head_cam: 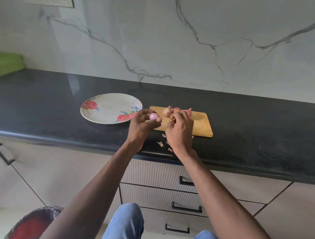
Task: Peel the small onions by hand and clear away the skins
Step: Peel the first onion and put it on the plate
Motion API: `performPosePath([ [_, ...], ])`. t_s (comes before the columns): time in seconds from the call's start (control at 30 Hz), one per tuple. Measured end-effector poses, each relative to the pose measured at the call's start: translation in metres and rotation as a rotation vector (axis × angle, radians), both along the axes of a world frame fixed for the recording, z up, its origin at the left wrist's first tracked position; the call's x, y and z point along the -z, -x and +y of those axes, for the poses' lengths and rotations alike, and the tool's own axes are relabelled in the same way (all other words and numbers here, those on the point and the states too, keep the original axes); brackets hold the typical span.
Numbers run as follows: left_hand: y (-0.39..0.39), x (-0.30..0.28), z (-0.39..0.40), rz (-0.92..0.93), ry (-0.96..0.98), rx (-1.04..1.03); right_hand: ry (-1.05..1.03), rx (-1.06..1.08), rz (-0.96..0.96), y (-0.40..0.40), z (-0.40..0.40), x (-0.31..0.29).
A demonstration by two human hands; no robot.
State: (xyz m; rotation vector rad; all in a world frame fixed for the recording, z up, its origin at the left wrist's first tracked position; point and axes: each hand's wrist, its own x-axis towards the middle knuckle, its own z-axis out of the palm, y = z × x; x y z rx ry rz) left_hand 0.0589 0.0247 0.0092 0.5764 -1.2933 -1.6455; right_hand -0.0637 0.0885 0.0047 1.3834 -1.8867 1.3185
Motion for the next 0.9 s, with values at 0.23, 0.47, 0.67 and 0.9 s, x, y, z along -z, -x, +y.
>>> performPosePath([
  [0.23, -0.075, -0.017, -0.038, -0.271, 0.236, -0.412, -0.055, -0.056, 0.022, -0.063, -0.048, -0.014],
  [0.47, -0.135, -0.019, -0.094, -0.568, 0.359, -0.691, -0.08, -0.16, 0.003, -0.118, -0.103, -0.025],
  [0.67, -0.136, -0.002, -0.122, -0.786, 0.33, -0.673, -0.107, -0.165, -0.01, -0.124, -0.131, -0.007],
  [0.9, -0.133, 0.006, -0.13, -0.893, 0.377, -0.643, -0.153, -0.183, 0.068, -0.119, -0.137, 0.01],
])
